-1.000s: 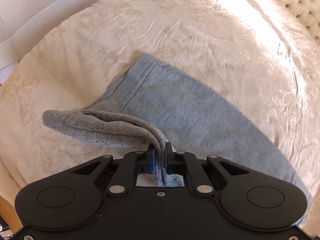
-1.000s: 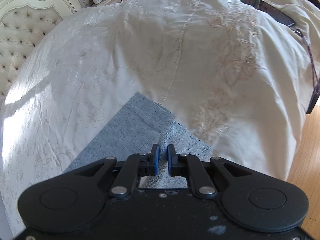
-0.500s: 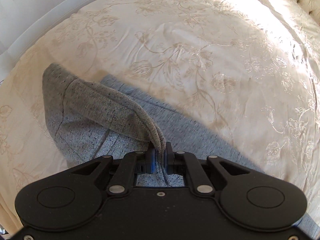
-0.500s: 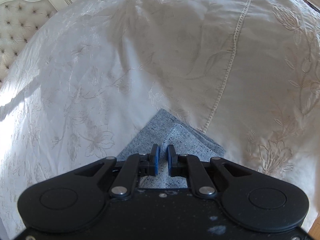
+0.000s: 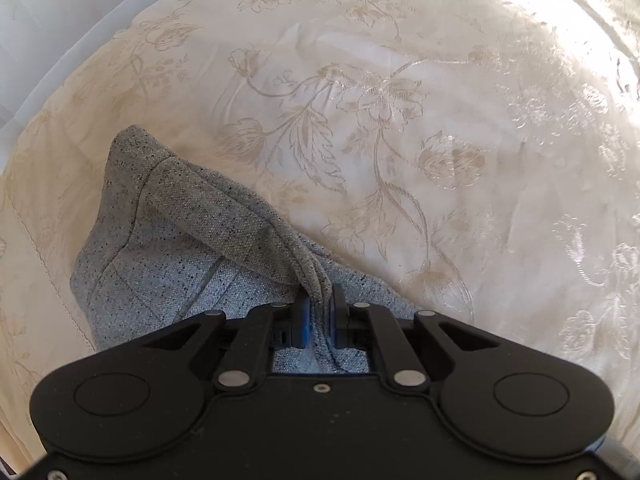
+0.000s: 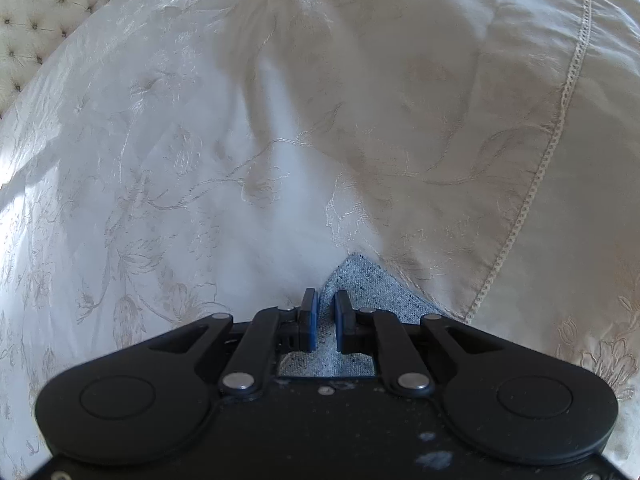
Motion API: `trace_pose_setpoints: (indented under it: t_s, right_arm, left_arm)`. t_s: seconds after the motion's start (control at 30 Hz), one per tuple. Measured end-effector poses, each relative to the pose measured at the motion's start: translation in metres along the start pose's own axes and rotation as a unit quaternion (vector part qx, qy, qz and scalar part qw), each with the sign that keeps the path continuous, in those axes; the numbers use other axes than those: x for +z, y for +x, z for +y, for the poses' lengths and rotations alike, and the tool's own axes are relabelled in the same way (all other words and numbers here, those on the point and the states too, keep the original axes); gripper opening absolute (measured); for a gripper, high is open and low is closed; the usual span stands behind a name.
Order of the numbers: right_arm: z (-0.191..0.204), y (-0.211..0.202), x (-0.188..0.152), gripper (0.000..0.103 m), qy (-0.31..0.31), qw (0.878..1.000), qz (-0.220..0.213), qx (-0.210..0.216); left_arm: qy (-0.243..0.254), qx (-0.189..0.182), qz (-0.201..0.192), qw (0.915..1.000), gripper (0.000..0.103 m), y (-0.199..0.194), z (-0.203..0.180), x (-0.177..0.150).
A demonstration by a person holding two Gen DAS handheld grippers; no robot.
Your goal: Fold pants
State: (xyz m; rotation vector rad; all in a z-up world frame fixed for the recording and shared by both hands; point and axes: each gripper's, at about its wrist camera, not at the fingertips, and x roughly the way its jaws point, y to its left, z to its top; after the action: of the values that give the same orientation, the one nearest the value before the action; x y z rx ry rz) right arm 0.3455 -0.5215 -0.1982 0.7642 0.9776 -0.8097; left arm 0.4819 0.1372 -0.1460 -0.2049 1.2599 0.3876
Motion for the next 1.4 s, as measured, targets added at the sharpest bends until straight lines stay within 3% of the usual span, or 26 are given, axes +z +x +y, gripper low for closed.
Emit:
trace_pose_setpoints:
  t_s: [0.27,0.4,0.6,0.77,0.87,0.97,1.07,1.13,1.27,1.33,1.4]
  right_arm:
    - [0.007,0.020,0.000,0.010,-0.012,1.000,0.006,-0.013]
    - [0.009,0.024,0.000,0.010,-0.021,1.000,0.004,-0.016]
    - [0.014,0.019,0.007,0.021,-0.051,0.998,-0.017,-0.028]
    - [0.013,-0.009,0.014,0.023,-0.088,0.995,-0.048,-0.017]
    - [0.010,-0.028,0.009,0.024,-0.110,0.992,-0.058,-0.003]
    - [0.004,-0.050,-0.009,0.024,-0.139,0.988,-0.068,0.012]
    - [-0.002,-0.065,-0.029,0.024,-0.161,0.985,-0.064,0.024]
    - [-0.008,-0.070,-0.045,0.024,-0.167,0.984,-0.055,0.031]
    - [-0.021,-0.075,-0.076,0.024,-0.177,0.983,-0.031,0.042]
    - [-0.023,-0.077,-0.091,0.024,-0.186,0.981,-0.018,0.050]
    - [-0.023,-0.077,-0.102,0.024,-0.197,0.979,-0.006,0.057]
  left_arm:
    - [0.007,0.021,0.003,0.9998,0.012,0.018,-0.016,0.008]
    - [-0.014,0.025,0.016,0.9995,0.013,0.030,-0.020,0.017]
    - [0.030,0.060,0.026,0.9974,0.027,0.027,-0.036,0.023]
    - [0.033,0.042,-0.027,0.9982,0.031,0.002,-0.036,0.029]
    - [0.070,0.055,-0.080,0.9928,0.031,-0.020,-0.045,0.034]
    - [0.104,0.042,-0.128,0.9854,0.031,-0.050,-0.054,0.029]
    - [0.158,0.004,-0.174,0.9721,0.031,-0.082,-0.064,0.004]
    - [0.216,-0.017,-0.200,0.9556,0.031,-0.099,-0.079,-0.024]
    - [0.344,-0.077,-0.223,0.9087,0.031,-0.111,-0.111,-0.091]
    - [0.401,-0.105,-0.219,0.8830,0.031,-0.106,-0.122,-0.129]
    - [0.445,-0.120,-0.206,0.8631,0.031,-0.098,-0.134,-0.159]
